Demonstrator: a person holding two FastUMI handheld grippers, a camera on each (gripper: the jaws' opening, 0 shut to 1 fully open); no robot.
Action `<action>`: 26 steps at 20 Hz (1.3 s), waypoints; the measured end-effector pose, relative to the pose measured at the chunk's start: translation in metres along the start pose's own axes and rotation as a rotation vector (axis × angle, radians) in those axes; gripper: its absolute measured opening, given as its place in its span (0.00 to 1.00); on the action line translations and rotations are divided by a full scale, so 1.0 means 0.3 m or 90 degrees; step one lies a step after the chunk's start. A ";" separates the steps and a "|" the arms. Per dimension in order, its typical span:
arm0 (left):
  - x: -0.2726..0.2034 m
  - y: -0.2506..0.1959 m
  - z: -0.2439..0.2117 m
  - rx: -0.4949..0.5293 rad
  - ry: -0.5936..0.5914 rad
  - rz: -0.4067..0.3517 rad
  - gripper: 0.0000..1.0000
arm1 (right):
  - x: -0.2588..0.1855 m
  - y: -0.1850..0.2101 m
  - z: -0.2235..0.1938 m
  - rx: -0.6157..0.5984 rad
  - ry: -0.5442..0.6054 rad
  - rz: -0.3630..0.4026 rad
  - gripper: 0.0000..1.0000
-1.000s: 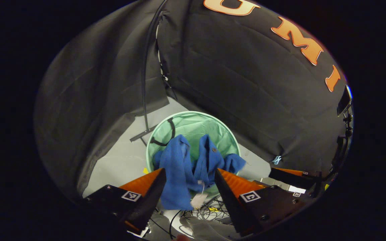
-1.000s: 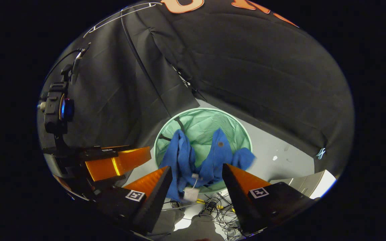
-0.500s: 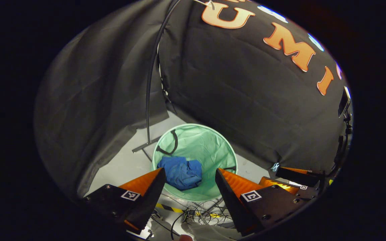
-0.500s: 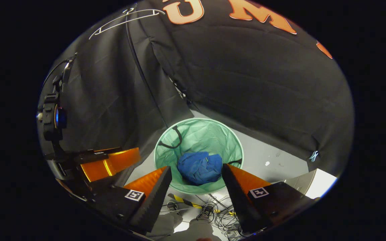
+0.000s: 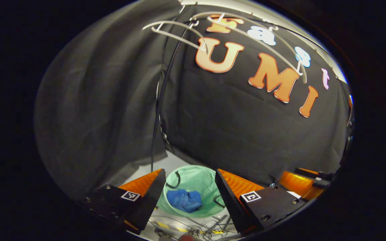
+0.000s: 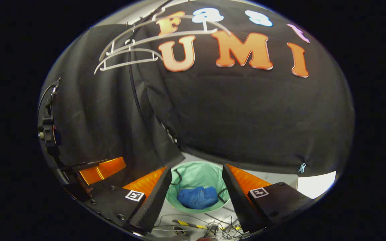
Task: Grasp the clothes on the hanger with both hands and then place them into the laundry hamper below.
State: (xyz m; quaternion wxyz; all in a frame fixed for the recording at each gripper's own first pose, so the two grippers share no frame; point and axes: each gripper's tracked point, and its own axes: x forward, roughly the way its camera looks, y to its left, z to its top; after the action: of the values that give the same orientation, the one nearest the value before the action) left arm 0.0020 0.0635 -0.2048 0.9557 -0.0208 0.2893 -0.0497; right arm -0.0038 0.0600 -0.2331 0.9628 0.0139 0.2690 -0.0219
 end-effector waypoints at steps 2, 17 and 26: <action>-0.081 -0.021 0.149 0.013 -0.076 0.012 0.94 | -0.080 -0.003 0.130 0.013 -0.064 -0.002 0.98; -0.687 -0.212 0.442 -0.028 -0.305 0.079 0.93 | -0.673 -0.254 0.510 -0.019 -0.297 0.046 0.89; -0.853 -0.273 0.471 -0.024 -0.344 0.107 0.91 | -0.887 -0.264 0.474 -0.049 -0.322 0.087 0.89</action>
State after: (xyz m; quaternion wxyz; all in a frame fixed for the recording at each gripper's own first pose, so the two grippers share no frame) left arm -0.1383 0.0110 0.0592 0.9984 -0.0271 0.0257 0.0427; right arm -0.1615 -0.0154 0.0254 0.9985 -0.0106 0.0192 0.0507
